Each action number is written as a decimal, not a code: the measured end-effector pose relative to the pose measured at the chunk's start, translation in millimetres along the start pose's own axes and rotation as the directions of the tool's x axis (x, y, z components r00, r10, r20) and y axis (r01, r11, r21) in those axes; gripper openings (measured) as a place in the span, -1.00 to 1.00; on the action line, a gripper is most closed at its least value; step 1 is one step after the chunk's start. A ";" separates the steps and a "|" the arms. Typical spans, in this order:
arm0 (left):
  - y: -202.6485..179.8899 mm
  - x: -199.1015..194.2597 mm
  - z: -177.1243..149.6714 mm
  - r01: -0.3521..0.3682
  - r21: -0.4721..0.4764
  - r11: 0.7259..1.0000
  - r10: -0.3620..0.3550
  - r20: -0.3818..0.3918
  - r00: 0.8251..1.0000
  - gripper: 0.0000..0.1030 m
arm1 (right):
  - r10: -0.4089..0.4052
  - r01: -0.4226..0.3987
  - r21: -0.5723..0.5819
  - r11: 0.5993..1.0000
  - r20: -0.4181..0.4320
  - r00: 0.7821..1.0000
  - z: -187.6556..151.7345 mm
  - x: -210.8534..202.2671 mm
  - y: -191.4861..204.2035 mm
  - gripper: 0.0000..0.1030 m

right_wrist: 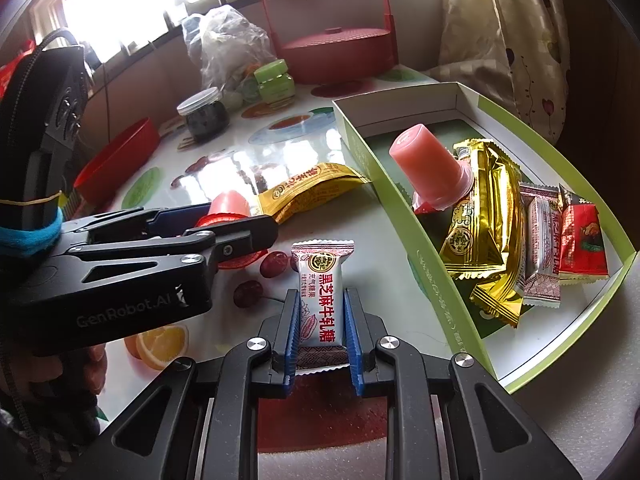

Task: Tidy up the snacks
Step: 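Close the left gripper around the pink jelly cup with red lid and lift, then carry the pink jelly cup and white-and-red packet over the green box with both grippers, then open the left gripper to drop the jelly cup while the right releases the packet, then move both open grippers back from the box toward the snack pile, then grasp a yellow candy packet with the right gripper while the left approaches a red packet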

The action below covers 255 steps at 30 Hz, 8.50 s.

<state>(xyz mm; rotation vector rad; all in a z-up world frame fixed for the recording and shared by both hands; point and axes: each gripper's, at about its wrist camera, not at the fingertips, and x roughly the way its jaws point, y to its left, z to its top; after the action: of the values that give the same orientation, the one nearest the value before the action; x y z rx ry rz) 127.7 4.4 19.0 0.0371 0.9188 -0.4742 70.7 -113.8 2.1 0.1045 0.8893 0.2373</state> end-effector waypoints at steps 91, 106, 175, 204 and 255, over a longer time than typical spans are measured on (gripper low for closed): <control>-104.2 17.2 52.0 0.107 0.116 0.987 -0.114 0.052 0.992 0.05 | -0.185 0.162 0.175 0.971 0.126 0.975 18.8 -59.8 -119.5 -0.62; -105.3 38.1 56.7 0.091 0.105 0.990 -0.095 0.026 0.995 0.06 | -0.212 0.195 0.142 0.971 0.123 0.969 23.9 -47.7 -121.8 -0.62; -88.1 1.6 36.7 0.023 0.039 0.999 -0.026 0.091 0.996 0.14 | -0.192 0.175 0.116 0.978 0.158 0.969 17.5 -59.4 -104.9 -0.10; 2.9 -28.5 -16.2 -0.128 -0.234 0.964 0.152 0.088 0.984 0.14 | -0.090 0.093 -0.010 0.996 0.179 0.980 30.1 -42.5 -46.8 -0.10; 68.3 -30.0 -41.2 -0.219 -0.370 0.903 0.248 0.032 0.968 0.14 | 0.023 -0.026 -0.033 0.999 -0.071 0.997 79.2 72.2 30.2 -0.10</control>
<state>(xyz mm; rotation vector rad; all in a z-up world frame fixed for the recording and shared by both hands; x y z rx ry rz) 109.2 86.5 5.4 -0.2064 0.8990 -0.0751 171.2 -66.0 2.9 0.0755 0.9538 0.2804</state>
